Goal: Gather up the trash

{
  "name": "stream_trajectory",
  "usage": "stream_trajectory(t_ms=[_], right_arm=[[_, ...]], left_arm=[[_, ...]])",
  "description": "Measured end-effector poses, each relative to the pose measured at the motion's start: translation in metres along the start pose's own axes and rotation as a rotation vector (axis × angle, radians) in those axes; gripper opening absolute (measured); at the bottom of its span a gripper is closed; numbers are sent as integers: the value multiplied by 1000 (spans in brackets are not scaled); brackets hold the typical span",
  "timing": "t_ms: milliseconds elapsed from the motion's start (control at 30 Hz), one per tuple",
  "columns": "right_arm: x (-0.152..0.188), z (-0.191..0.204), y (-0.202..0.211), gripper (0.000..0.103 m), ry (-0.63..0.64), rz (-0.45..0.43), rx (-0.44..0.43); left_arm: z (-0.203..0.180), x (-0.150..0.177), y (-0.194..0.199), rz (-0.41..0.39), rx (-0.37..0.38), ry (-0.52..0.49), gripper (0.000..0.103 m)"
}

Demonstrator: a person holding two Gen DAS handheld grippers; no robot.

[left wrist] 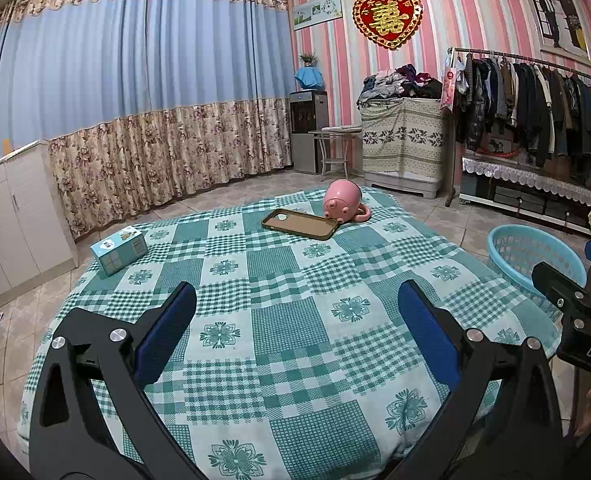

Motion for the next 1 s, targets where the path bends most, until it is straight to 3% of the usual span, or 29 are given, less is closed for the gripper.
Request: stream_trajectory(t_ms=[1000], right_arm=[[-1, 0, 0, 98, 1, 3, -1]], left_arm=[[5, -5, 1, 0, -6, 0, 98]])
Point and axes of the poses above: each gripper's, at about its wrist camera, not at the fingertips, and y roughly against the way its jaws point, z to its left, x to its underside, the point moved 6 cm from there along -y, roughly the way its jaws point
